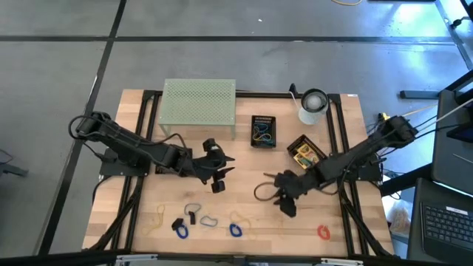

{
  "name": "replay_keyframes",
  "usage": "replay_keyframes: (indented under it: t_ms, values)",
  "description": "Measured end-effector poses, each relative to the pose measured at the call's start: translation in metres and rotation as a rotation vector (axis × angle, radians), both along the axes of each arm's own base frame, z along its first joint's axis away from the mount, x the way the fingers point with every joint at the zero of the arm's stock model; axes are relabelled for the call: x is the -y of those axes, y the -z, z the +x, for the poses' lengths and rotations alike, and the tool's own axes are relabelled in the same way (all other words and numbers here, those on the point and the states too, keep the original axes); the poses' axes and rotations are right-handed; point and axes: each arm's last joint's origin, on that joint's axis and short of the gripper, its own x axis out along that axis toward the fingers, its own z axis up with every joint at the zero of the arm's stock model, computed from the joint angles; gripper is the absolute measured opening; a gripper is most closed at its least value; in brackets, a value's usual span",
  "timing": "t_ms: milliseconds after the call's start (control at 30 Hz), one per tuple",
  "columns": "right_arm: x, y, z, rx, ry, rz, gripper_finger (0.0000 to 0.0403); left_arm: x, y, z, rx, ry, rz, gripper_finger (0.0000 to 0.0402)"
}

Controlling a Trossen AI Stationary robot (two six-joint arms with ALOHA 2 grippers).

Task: Pick & Place Office Desk Supplies
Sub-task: Put the yellow rubber band into the top black bin

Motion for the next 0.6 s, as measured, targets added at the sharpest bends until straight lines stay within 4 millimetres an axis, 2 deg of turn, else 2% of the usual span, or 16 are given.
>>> replay_keyframes:
  t_ms: [133, 300, 467, 600]
  values:
    - [-0.017, 0.021, -0.004, -0.111, 0.036, 0.029, 0.0169, 0.007, 0.000, -0.002, 0.014, -0.003, -0.039, 0.0145]
    - [-0.030, 0.042, -0.008, -0.175, 0.001, -0.008, 0.0169, 0.018, -0.001, -0.005, 0.031, 0.028, -0.056, 0.0145]
    - [-0.044, 0.053, -0.009, -0.111, -0.116, -0.088, 0.0168, 0.030, -0.003, -0.008, 0.056, 0.060, -0.076, 0.0145]
    - [-0.052, 0.055, -0.010, -0.013, -0.187, -0.194, 0.0168, 0.037, -0.003, -0.011, 0.057, 0.081, -0.077, 0.0145]
